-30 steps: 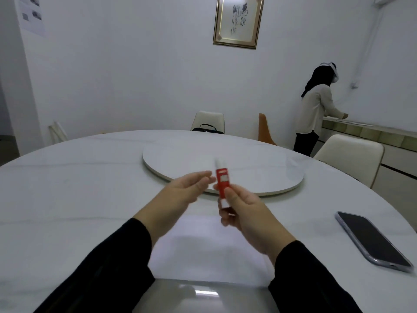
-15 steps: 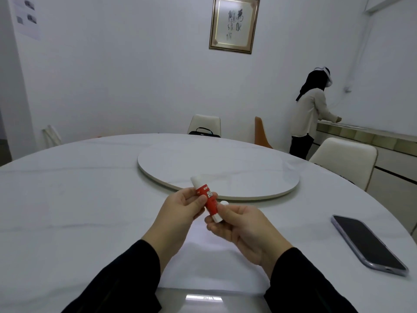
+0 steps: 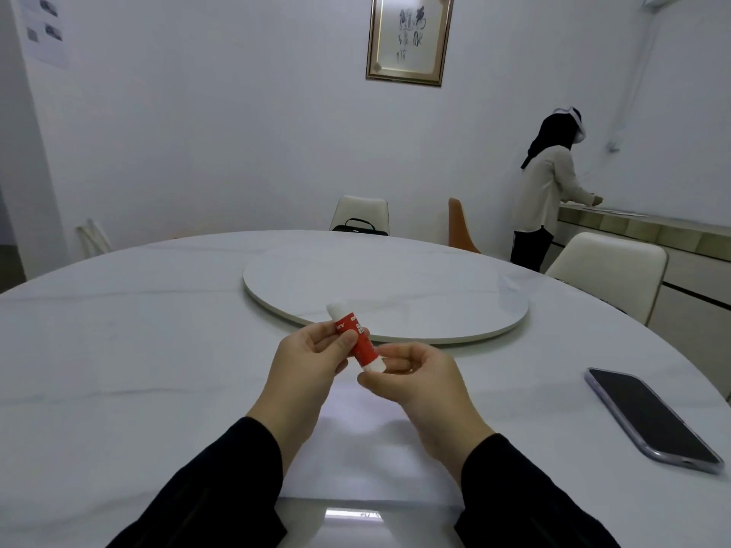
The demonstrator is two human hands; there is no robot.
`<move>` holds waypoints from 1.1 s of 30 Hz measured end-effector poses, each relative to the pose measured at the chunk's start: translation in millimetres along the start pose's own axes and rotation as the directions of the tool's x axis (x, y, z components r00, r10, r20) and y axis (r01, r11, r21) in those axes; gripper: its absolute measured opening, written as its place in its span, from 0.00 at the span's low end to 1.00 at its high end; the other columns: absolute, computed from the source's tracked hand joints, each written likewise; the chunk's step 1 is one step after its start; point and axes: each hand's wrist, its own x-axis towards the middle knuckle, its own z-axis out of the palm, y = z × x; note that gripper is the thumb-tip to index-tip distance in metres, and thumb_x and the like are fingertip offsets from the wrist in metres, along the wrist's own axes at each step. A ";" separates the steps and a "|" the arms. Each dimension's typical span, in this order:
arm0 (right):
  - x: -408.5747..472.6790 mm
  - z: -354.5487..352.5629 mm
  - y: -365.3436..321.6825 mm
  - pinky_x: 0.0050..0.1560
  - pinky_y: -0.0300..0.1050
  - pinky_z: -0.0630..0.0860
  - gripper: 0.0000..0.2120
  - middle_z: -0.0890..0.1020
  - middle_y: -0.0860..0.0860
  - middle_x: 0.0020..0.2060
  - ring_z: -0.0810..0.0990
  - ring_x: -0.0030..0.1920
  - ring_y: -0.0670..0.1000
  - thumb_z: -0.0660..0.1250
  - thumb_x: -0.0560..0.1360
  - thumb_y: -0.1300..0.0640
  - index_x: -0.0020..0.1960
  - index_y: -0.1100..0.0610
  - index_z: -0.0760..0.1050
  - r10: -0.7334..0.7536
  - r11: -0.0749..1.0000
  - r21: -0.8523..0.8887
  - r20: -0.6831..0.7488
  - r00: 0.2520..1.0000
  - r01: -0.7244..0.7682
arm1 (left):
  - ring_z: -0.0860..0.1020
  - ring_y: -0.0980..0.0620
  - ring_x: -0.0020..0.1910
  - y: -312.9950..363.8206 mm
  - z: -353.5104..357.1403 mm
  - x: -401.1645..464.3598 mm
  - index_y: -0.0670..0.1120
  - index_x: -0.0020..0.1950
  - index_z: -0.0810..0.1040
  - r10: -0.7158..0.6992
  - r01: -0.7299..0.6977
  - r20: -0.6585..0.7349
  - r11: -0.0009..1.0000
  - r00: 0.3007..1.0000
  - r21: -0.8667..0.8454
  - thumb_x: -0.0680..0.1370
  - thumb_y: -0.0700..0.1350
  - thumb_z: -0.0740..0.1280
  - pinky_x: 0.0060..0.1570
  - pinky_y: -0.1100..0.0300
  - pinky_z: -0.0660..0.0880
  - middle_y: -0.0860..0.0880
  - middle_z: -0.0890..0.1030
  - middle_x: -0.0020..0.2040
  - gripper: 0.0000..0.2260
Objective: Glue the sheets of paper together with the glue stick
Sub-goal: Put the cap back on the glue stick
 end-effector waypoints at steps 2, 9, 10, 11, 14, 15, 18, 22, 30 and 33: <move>-0.6 -0.7 -0.9 0.40 0.37 0.77 0.15 0.79 0.47 0.34 0.80 0.35 0.44 0.78 0.65 0.61 0.50 0.55 0.80 0.013 0.997 -0.076 0.045 0.999 -0.009 | 0.83 0.59 0.44 0.0 1.1 -0.9 0.46 0.50 0.81 0.003 -0.003 -0.005 1.000 1.000 0.006 0.76 0.39 0.66 0.47 0.60 0.73 0.52 0.87 0.44 0.06; -2.8 -6.9 -6.4 0.36 0.38 0.79 0.04 0.85 0.57 0.40 0.85 0.37 0.49 0.69 0.73 0.65 0.47 0.63 0.81 0.155 0.942 0.257 0.237 0.959 -0.216 | 0.83 0.58 0.43 0.3 1.1 -3.4 0.44 0.50 0.81 0.030 -0.028 -0.017 0.997 0.999 0.067 0.76 0.40 0.67 0.44 0.64 0.74 0.50 0.87 0.44 0.06; -2.4 -5.5 -4.7 0.36 0.38 0.79 0.08 0.83 0.55 0.39 0.84 0.36 0.48 0.74 0.69 0.65 0.48 0.61 0.81 0.111 0.981 0.140 0.176 0.978 -0.136 | 0.83 0.58 0.43 -0.2 2.1 -4.2 0.44 0.50 0.81 0.029 -0.028 -0.017 0.997 0.999 0.074 0.75 0.40 0.67 0.43 0.66 0.75 0.50 0.87 0.44 0.06; -1.9 -4.9 -2.4 0.36 0.37 0.78 0.14 0.81 0.54 0.37 0.82 0.34 0.47 0.77 0.65 0.64 0.50 0.58 0.81 0.072 0.997 0.008 0.138 0.988 -0.073 | 0.83 0.58 0.44 -0.7 3.2 -5.1 0.44 0.50 0.81 0.027 -0.025 -0.013 0.996 1.000 0.080 0.75 0.39 0.68 0.41 0.68 0.75 0.50 0.86 0.44 0.06; -2.3 -3.8 -3.4 0.38 0.39 0.77 0.13 0.77 0.51 0.36 0.78 0.36 0.47 0.76 0.68 0.57 0.52 0.56 0.81 0.082 0.993 -0.099 0.242 0.967 -0.059 | 0.83 0.57 0.44 -0.4 2.9 -5.5 0.42 0.52 0.81 0.028 -0.027 -0.021 0.997 0.999 0.077 0.74 0.40 0.69 0.40 0.70 0.75 0.49 0.86 0.45 0.08; -2.7 -5.0 -5.8 0.39 0.40 0.78 0.10 0.80 0.52 0.39 0.80 0.38 0.48 0.72 0.72 0.56 0.52 0.58 0.82 0.115 0.993 -0.012 0.297 0.948 -0.117 | 0.83 0.57 0.44 0.4 2.2 -5.1 0.42 0.52 0.81 0.030 -0.028 -0.032 0.997 0.999 0.070 0.74 0.40 0.69 0.42 0.68 0.75 0.49 0.86 0.45 0.08; -2.0 -11.6 -8.0 0.39 0.39 0.79 0.09 0.85 0.56 0.45 0.83 0.40 0.49 0.64 0.78 0.60 0.49 0.63 0.82 0.165 0.945 0.211 0.354 0.921 -0.251 | 0.83 0.54 0.46 0.7 1.2 -4.5 0.42 0.53 0.81 0.028 -0.024 -0.045 0.997 0.999 0.074 0.74 0.41 0.69 0.45 0.62 0.74 0.48 0.86 0.46 0.09; -4.4 -5.9 -7.5 0.38 0.38 0.75 0.07 0.84 0.50 0.37 0.80 0.36 0.45 0.73 0.70 0.61 0.48 0.60 0.83 0.123 0.991 0.027 0.213 0.969 -0.132 | 0.83 0.53 0.46 -0.5 3.0 -6.2 0.43 0.53 0.81 0.017 -0.014 -0.048 0.997 0.999 0.075 0.74 0.42 0.69 0.45 0.62 0.74 0.48 0.86 0.46 0.09; -4.0 -15.5 -11.5 0.43 0.39 0.76 0.08 0.86 0.54 0.46 0.84 0.44 0.48 0.67 0.76 0.60 0.51 0.60 0.83 0.177 0.955 0.155 0.381 0.908 -0.251 | 0.83 0.57 0.41 0.5 1.2 -6.1 0.43 0.52 0.81 0.015 -0.009 -0.077 0.997 0.997 0.076 0.73 0.42 0.70 0.43 0.63 0.74 0.49 0.86 0.43 0.09; -4.2 -10.7 -9.7 0.41 0.38 0.74 0.11 0.84 0.50 0.37 0.81 0.36 0.44 0.72 0.70 0.64 0.53 0.59 0.82 0.152 0.974 0.120 0.288 0.946 -0.193 | 0.84 0.57 0.42 0.6 2.3 -7.4 0.43 0.51 0.81 0.009 -0.006 -0.061 0.998 0.998 0.062 0.73 0.42 0.70 0.44 0.62 0.74 0.48 0.86 0.44 0.08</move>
